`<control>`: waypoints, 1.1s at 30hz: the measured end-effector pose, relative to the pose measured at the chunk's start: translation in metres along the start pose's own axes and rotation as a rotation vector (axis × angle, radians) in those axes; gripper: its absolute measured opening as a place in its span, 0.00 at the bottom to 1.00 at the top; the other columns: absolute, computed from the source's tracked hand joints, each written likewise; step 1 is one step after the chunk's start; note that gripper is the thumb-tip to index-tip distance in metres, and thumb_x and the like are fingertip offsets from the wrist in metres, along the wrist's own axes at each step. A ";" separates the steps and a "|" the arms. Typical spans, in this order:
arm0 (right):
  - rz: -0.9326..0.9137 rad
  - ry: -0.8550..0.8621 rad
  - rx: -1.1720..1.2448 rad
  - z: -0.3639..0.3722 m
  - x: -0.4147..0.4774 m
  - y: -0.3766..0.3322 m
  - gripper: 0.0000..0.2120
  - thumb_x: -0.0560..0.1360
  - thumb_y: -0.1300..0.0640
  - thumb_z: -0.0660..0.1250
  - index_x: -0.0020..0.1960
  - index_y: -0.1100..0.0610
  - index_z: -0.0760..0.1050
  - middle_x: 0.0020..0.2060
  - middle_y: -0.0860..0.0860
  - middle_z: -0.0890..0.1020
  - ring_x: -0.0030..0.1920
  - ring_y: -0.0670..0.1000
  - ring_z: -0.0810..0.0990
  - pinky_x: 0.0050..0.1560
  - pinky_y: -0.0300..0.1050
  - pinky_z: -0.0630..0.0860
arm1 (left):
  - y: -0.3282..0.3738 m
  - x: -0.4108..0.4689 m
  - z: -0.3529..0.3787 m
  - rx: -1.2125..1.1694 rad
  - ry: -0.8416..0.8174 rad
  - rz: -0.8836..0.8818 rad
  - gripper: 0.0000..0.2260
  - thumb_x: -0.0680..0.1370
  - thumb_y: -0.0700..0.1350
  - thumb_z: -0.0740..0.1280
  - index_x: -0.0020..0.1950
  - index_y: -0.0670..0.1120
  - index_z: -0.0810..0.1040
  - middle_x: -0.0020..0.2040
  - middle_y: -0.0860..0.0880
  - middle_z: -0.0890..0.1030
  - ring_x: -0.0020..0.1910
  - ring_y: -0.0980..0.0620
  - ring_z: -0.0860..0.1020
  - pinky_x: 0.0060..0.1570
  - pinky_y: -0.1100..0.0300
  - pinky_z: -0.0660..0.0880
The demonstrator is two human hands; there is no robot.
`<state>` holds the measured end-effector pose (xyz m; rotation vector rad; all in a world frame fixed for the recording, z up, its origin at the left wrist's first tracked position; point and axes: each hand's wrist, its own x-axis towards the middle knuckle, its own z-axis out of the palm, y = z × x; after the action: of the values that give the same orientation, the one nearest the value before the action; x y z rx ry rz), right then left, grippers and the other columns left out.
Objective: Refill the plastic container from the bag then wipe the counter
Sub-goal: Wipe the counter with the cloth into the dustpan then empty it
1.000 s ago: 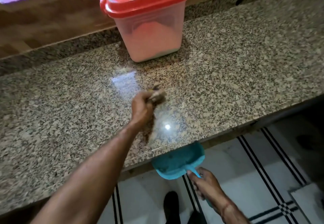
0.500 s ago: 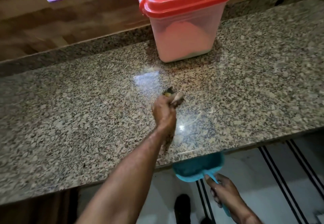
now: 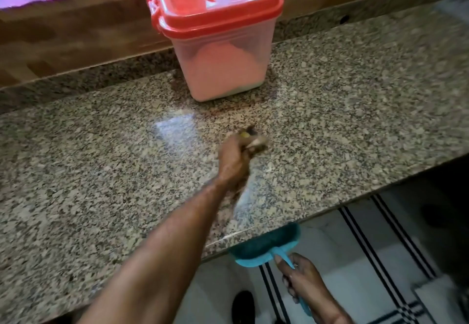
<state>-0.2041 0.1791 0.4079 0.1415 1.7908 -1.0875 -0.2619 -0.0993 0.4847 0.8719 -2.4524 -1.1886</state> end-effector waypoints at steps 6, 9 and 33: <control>-0.053 0.031 0.085 -0.021 -0.010 0.005 0.09 0.81 0.47 0.70 0.48 0.53 0.78 0.30 0.52 0.73 0.24 0.47 0.68 0.26 0.39 0.64 | -0.022 0.060 -0.029 0.128 0.133 -0.131 0.21 0.74 0.68 0.70 0.58 0.55 0.86 0.57 0.57 0.86 0.58 0.56 0.81 0.57 0.63 0.77; -0.078 0.051 0.088 -0.024 -0.014 0.010 0.10 0.81 0.47 0.70 0.46 0.52 0.77 0.29 0.52 0.72 0.25 0.47 0.68 0.27 0.40 0.64 | 0.013 0.027 0.022 0.014 -0.147 0.035 0.12 0.79 0.58 0.70 0.56 0.54 0.86 0.54 0.57 0.84 0.50 0.60 0.81 0.40 0.72 0.77; -0.199 0.158 0.135 -0.065 -0.040 0.057 0.12 0.80 0.45 0.70 0.42 0.50 0.75 0.30 0.45 0.74 0.26 0.41 0.69 0.27 0.36 0.67 | 0.034 0.062 0.038 0.001 0.167 -0.152 0.12 0.78 0.57 0.71 0.51 0.50 0.86 0.50 0.56 0.84 0.49 0.56 0.83 0.29 0.79 0.67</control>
<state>-0.1986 0.2739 0.4116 0.1362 1.9022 -1.3728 -0.3425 -0.0988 0.4869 1.1269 -2.2883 -1.1138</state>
